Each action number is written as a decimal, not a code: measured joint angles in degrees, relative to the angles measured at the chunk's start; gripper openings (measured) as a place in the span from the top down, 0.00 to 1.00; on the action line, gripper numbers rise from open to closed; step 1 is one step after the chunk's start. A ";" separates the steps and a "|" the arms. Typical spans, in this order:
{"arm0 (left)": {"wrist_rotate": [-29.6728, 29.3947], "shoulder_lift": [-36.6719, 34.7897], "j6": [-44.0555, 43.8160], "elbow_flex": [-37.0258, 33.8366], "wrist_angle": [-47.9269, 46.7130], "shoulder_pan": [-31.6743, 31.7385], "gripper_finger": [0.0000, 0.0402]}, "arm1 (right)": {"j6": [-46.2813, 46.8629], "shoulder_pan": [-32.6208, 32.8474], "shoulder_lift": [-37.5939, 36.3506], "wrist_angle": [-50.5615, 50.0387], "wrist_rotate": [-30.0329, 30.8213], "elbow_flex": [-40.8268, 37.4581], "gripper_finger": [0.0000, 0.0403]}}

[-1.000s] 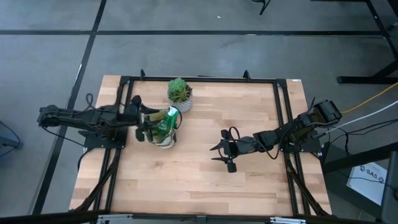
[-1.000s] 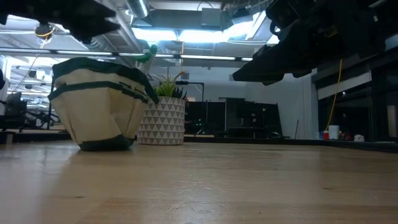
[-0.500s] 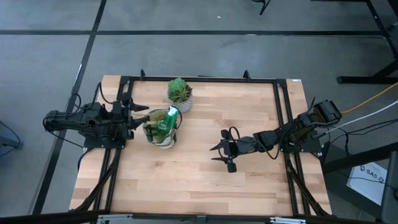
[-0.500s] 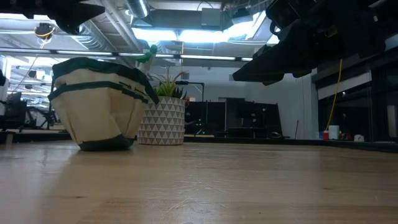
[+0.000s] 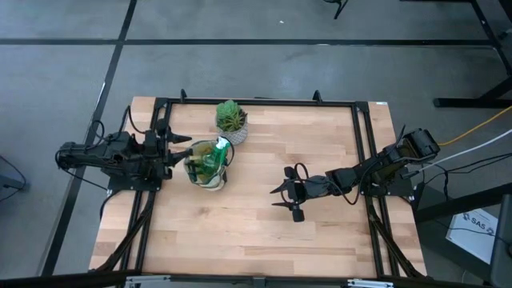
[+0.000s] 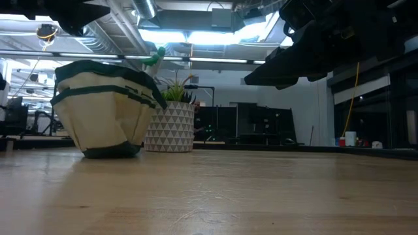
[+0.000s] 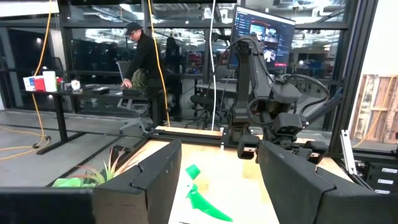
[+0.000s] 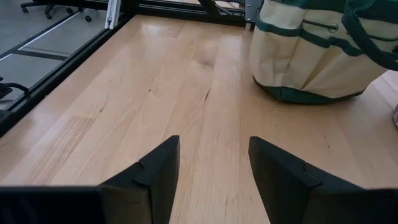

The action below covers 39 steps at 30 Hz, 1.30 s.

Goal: Pick & Place Garden tools in Gardening bag
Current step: Return to Home Position

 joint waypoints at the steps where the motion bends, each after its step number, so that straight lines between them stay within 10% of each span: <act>1: 0.00 0.02 0.00 -0.02 0.00 0.00 0.47 | 0.00 0.00 0.00 0.00 0.00 0.00 0.52; 39: -0.02 0.04 -0.02 -0.04 0.01 0.02 0.48 | -5.07 -4.62 -7.95 -8.92 -4.82 -2.08 0.52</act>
